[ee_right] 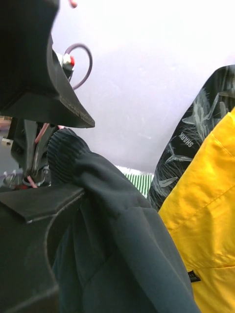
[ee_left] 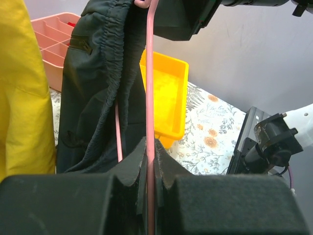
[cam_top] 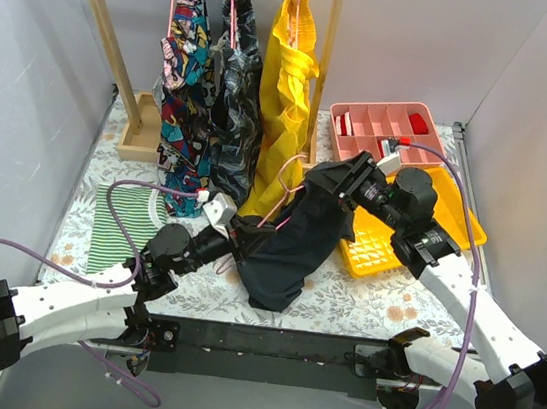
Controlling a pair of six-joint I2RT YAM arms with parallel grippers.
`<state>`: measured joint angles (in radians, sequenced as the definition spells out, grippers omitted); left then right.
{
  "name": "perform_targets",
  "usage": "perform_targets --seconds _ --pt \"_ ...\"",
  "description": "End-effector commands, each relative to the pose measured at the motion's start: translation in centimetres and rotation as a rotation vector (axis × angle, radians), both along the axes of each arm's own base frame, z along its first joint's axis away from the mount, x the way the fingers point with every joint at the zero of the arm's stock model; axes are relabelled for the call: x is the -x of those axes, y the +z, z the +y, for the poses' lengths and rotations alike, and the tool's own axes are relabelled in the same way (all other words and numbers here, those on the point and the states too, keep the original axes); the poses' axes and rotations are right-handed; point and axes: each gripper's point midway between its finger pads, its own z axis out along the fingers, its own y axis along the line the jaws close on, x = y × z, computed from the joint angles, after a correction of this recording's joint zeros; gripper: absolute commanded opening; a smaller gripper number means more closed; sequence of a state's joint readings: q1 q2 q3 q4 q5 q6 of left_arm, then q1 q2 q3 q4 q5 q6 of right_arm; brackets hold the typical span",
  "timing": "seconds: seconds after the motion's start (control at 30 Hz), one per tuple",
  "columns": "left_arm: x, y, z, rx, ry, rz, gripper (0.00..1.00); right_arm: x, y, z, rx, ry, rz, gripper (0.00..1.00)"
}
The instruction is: Place the shorts on the hanger
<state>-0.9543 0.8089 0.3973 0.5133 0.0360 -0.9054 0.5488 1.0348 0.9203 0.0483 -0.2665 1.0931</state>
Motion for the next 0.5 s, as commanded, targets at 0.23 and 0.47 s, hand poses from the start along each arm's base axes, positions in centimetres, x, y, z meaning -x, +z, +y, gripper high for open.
perform_targets --seconds 0.23,0.47 --pt "1.0 1.9 -2.4 0.022 -0.059 -0.096 0.0 0.4 1.4 -0.5 -0.279 -0.019 0.034 0.28" --pt "0.4 0.4 -3.3 -0.02 -0.022 -0.04 0.02 0.7 0.6 -1.2 -0.311 -0.052 0.059 0.01"
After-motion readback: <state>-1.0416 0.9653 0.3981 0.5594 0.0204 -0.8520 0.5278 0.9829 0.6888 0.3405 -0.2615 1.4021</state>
